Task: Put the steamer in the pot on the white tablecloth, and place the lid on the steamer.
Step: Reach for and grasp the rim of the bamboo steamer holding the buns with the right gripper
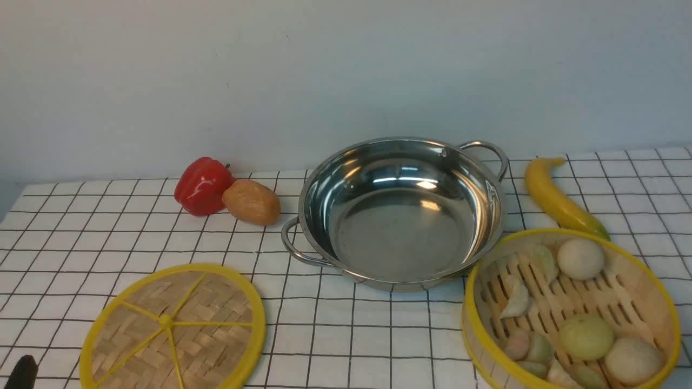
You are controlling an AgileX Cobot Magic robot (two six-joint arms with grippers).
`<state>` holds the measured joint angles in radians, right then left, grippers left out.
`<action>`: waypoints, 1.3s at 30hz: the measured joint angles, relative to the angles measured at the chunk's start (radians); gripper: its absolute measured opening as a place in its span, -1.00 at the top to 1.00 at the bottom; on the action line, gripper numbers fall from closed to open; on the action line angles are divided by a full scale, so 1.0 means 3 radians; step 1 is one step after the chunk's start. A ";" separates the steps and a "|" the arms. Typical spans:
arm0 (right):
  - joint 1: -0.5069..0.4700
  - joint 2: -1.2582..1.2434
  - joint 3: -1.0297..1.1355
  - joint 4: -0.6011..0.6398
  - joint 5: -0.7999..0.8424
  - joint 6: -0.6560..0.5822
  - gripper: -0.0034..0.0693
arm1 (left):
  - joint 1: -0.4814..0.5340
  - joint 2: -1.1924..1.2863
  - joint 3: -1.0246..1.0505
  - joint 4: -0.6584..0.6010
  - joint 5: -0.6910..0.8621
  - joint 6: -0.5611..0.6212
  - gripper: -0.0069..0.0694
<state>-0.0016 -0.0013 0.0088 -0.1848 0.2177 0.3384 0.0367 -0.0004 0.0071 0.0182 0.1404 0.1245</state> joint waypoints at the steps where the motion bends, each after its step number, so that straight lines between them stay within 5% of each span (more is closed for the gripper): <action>1: 0.0000 0.0000 0.0000 0.0000 0.0000 0.0000 0.25 | 0.0000 0.0000 0.0000 0.0000 0.0000 0.0000 0.18; 39: 0.0031 0.0000 0.0000 0.0000 0.0000 0.0003 0.25 | 0.0000 0.0000 0.0000 -0.0061 0.0003 -0.0037 0.18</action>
<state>0.0079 -0.0013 0.0088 -0.1848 0.2177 0.3393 0.0367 -0.0004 0.0071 0.0000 0.1412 0.1135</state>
